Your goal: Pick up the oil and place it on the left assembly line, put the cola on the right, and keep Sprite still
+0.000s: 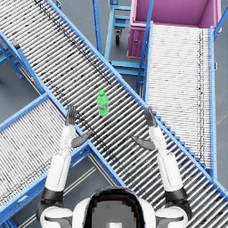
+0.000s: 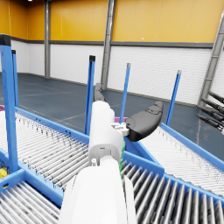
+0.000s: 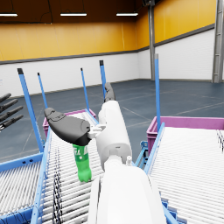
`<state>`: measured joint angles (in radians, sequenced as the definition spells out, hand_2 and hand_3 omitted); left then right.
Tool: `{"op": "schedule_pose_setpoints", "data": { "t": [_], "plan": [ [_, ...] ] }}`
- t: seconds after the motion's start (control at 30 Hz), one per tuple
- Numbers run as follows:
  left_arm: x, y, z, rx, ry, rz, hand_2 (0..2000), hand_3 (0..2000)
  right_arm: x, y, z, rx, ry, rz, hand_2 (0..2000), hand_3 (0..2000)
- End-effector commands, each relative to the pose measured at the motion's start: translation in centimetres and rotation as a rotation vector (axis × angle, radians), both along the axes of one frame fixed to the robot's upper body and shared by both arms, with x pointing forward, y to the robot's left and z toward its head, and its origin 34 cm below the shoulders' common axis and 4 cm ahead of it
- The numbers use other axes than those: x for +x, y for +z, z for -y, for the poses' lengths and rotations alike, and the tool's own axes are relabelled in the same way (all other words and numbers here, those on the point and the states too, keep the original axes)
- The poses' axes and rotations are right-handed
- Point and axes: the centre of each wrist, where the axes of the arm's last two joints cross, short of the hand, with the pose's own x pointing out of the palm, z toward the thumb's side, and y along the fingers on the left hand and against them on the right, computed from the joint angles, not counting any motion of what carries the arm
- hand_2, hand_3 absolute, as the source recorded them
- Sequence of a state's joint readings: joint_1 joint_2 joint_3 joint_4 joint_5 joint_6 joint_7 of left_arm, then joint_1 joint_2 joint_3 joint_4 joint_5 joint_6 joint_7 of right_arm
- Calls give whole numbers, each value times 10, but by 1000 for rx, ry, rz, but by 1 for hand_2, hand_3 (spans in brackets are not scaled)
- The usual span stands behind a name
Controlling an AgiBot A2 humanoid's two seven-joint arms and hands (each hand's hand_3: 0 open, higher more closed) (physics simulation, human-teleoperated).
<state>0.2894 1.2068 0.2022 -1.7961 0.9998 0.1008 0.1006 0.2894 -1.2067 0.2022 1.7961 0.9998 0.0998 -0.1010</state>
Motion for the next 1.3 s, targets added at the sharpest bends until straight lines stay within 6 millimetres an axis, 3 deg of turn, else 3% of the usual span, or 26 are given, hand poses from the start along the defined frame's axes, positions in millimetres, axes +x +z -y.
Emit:
{"op": "schedule_pose_setpoints", "data": {
  "t": [0.03,1.3],
  "plan": [
    [0,0,0,0,0,0,0,0,0,0,0,0,0,0,0,0],
    [0,0,0,0,0,0,0,0,0,0,0,0,0,0,0,0]
  ]
}}
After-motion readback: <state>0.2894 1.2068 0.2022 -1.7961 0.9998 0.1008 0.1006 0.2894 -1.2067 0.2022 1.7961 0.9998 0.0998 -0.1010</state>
